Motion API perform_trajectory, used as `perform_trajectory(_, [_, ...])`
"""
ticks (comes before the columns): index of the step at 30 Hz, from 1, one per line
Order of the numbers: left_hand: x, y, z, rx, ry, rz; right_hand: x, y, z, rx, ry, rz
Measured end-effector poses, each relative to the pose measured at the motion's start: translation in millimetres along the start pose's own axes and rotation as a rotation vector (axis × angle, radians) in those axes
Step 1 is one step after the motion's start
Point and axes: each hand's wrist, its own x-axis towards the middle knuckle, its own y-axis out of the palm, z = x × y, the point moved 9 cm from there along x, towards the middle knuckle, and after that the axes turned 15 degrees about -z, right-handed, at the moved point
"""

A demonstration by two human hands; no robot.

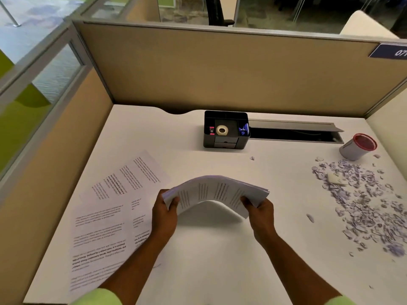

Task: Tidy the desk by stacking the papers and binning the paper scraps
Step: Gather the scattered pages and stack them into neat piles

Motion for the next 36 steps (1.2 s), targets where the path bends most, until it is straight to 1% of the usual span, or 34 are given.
perform_trajectory(2, [1.4,-6.6,-5.5,-0.026,0.011,-0.031,-0.6,-1.6,10.8,0.036,-0.027,0.024])
perform_trajectory(4, [2.0,-10.6,-4.2,-0.042,-0.002,-0.026,-1.9,-2.0,18.4,0.072,-0.058,0.066])
perform_trajectory(9, [10.2,-2.9,-1.4,0.024,-0.020,0.010,0.8,0.4,22.9,0.067,-0.049,0.033])
perform_trajectory(12, [13.5,-3.5,-8.2,-0.014,-0.057,-0.022,-2.1,5.1,33.2,0.062,-0.083,0.048])
perform_trajectory(14, [16.0,-8.4,-10.8,-0.039,-0.032,-0.041,-2.5,3.2,38.3,0.067,-0.115,0.067])
perform_trajectory(15, [16.1,-9.9,-8.9,-0.048,-0.021,-0.024,-3.2,2.7,38.1,0.065,-0.121,0.087])
perform_trajectory(18, [14.6,-10.8,10.1,0.012,-0.067,0.041,-4.6,3.1,24.0,0.026,-0.096,0.118])
perform_trajectory(20, [14.4,-11.0,20.6,0.101,-0.116,0.046,-3.7,2.3,15.7,-0.031,-0.083,0.094])
perform_trajectory(23, [17.7,-7.8,17.6,0.135,-0.145,0.071,-1.3,4.9,20.5,-0.152,-0.131,0.069])
perform_trajectory(25, [23.2,-12.4,10.2,0.153,-0.147,0.035,-0.1,6.6,27.9,-0.195,-0.163,0.061])
perform_trajectory(28, [28.0,-23.8,2.3,0.072,-0.215,-0.074,2.1,5.2,30.7,-0.108,-0.068,0.049])
perform_trajectory(31, [23.1,-30.8,17.0,-0.063,-0.417,-0.188,-1.0,3.5,30.3,0.080,0.067,0.036])
perform_trajectory(32, [19.7,-27.4,24.5,-0.135,-0.483,-0.176,-4.0,4.5,30.2,0.130,0.101,0.035])
perform_trajectory(35, [2.4,5.0,25.2,-0.390,-0.642,0.074,-14.3,12.1,27.8,0.229,0.176,0.075])
perform_trajectory(36, [-1.2,11.5,20.5,-0.462,-0.666,0.110,-17.0,15.0,25.8,0.257,0.202,0.096])
